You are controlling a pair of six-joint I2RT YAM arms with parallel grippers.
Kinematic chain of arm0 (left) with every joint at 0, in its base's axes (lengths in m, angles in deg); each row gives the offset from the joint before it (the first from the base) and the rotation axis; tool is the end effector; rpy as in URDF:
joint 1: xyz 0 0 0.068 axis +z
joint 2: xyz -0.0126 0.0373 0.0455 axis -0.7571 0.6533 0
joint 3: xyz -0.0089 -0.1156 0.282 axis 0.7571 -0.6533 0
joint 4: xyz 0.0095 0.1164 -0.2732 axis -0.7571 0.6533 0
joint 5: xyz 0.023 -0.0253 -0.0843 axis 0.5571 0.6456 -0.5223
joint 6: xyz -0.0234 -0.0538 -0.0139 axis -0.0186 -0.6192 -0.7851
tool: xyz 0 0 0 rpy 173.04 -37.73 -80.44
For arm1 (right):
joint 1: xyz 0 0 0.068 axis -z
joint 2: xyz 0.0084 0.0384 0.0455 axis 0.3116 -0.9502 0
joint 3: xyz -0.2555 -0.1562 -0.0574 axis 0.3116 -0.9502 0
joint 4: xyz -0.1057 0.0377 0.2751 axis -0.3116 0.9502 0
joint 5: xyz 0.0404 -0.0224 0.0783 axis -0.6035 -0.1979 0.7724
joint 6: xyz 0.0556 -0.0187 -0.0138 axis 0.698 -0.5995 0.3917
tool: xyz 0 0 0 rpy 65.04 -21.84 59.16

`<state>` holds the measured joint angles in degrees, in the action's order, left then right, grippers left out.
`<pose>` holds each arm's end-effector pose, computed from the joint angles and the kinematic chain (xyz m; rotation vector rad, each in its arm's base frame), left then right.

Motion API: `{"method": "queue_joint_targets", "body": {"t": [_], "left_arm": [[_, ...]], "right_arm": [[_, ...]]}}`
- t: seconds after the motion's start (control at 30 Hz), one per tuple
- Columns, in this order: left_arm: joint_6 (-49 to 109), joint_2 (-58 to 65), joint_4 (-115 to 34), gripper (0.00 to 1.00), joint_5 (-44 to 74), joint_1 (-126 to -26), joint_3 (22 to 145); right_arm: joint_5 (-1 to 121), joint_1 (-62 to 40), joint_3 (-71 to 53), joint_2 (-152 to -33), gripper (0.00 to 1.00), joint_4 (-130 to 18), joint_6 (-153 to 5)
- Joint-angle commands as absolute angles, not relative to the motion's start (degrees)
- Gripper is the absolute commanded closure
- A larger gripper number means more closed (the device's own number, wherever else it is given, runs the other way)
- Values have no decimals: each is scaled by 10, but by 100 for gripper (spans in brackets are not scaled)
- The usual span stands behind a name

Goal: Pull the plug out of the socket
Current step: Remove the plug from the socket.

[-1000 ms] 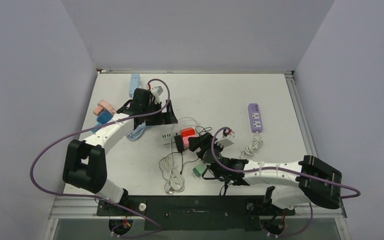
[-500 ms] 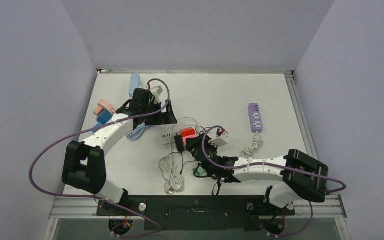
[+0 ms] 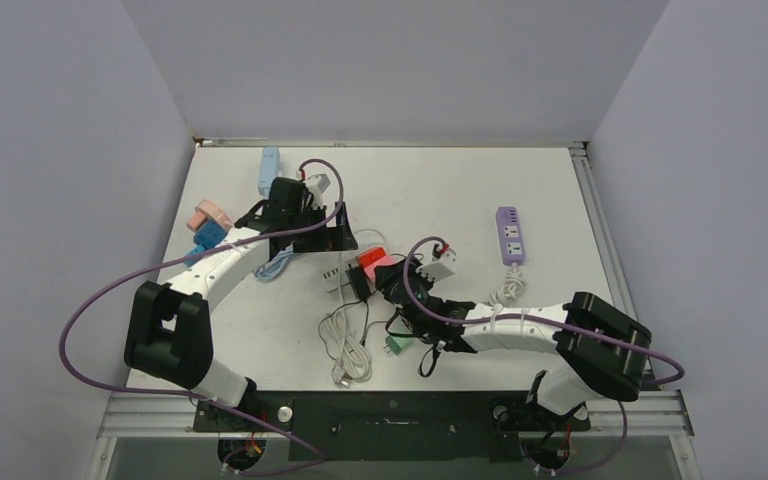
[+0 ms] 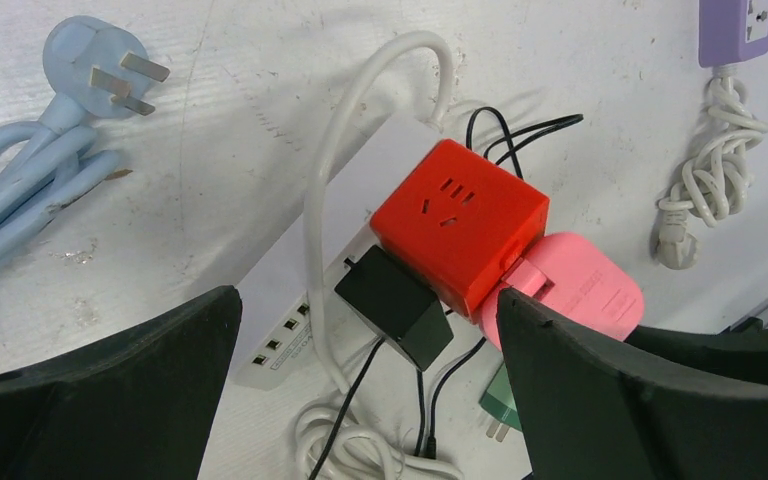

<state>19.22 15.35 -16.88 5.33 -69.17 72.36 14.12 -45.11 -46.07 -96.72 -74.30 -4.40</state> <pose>0.3373 -0.1369 0.2544 0.1005 2.4701 -0.7017 0.1727 0.2820 0.1911 0.6430 1.9762 0.8859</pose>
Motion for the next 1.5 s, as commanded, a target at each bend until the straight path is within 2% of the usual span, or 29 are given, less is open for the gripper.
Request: {"method": "queue_joint_targets", "body": {"t": [0.0, 0.23, 0.43, 0.67, 0.77, 0.9, 1.03, 1.17, 1.47], "left_arm": [[196, 152, -178, 3, 45, -697, 747], [197, 160, -191, 3, 35, -717, 745], [177, 179, -238, 3, 22, -735, 760], [196, 229, -239, 3, 100, -749, 835], [212, 244, -238, 2, 145, -747, 846], [214, 249, -258, 0, 149, -746, 833], [212, 251, -259, 17, 139, -735, 830], [210, 268, -240, 27, 138, -732, 835], [221, 297, -186, 31, 166, -731, 863]], "right_arm": [[209, -391, -440, -975, 80, -765, -123], [377, -283, -421, -982, 81, -768, -242], [559, -199, -369, -1041, 78, -767, -373], [705, -170, -344, -1118, 76, -812, -470], [731, -169, -354, -1131, 76, -846, -480], [741, -168, -376, -1127, 76, -871, -478], [750, -164, -395, -1114, 76, -895, -476], [750, -158, -411, -1102, 77, -906, -475], [752, -155, -417, -1107, 76, -914, -471]]}}
